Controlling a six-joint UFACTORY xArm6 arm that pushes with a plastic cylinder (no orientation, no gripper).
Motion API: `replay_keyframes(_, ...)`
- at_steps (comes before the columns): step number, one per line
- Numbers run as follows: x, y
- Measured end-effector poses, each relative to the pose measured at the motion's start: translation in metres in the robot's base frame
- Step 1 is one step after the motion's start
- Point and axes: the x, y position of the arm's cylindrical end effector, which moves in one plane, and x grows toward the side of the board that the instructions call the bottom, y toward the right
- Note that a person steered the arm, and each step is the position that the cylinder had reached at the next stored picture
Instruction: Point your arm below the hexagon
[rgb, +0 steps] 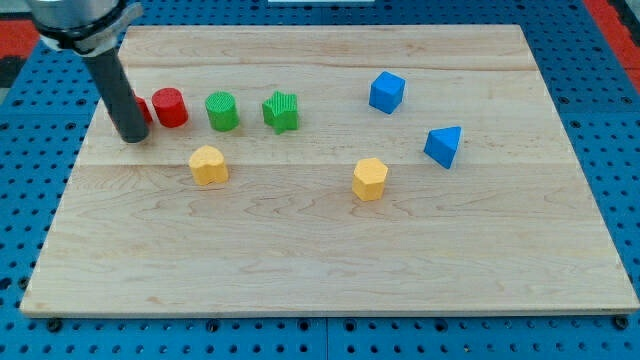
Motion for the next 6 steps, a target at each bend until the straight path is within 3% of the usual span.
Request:
replay_keyframes(1,-0.002,-0.003)
replay_keyframes(2,0.054,0.002)
replay_keyframes(3,0.077,0.036)
replay_keyframes(4,0.083,0.085)
replay_keyframes(6,0.125,0.282)
